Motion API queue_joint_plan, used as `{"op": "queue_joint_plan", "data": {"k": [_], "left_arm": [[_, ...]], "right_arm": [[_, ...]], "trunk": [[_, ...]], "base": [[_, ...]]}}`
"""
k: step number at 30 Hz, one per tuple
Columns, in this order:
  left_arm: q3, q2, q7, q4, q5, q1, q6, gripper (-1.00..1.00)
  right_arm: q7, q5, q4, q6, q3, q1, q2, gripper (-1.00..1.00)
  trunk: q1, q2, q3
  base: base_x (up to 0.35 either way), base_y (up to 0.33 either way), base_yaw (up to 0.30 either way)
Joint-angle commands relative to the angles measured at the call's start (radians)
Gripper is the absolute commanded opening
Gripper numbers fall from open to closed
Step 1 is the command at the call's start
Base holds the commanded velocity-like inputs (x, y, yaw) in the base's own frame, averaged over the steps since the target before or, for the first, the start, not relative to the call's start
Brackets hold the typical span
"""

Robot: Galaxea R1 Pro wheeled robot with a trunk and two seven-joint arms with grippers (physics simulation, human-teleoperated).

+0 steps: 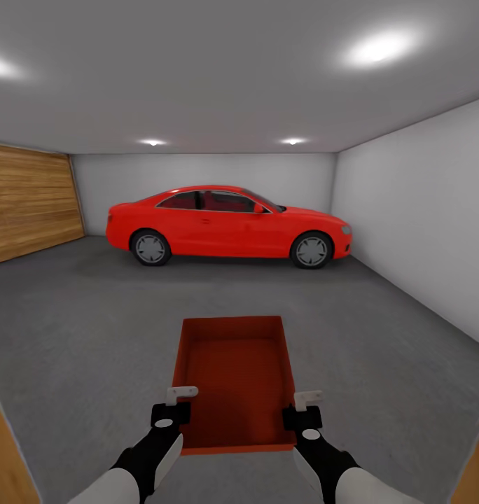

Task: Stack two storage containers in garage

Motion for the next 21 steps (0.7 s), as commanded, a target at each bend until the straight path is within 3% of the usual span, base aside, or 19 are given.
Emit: {"op": "queue_joint_plan", "data": {"k": [1, 21], "left_arm": [[0.009, 0.01, 0.01, -0.005, -0.012, -0.001, -0.065, -1.0], [0.009, 0.012, 0.01, -0.006, -0.012, -0.001, -0.065, -1.0]], "right_arm": [[0.005, -0.017, 0.002, -0.001, -0.006, 0.0, 0.0, -1.0], [0.004, -0.017, 0.001, -0.001, -0.006, 0.0, 0.0, -1.0]], "trunk": [[0.001, -0.001, -0.001], [0.001, -0.001, -0.001]], "base": [[0.322, 0.0, 0.0], [0.322, 0.0, 0.0]]}}
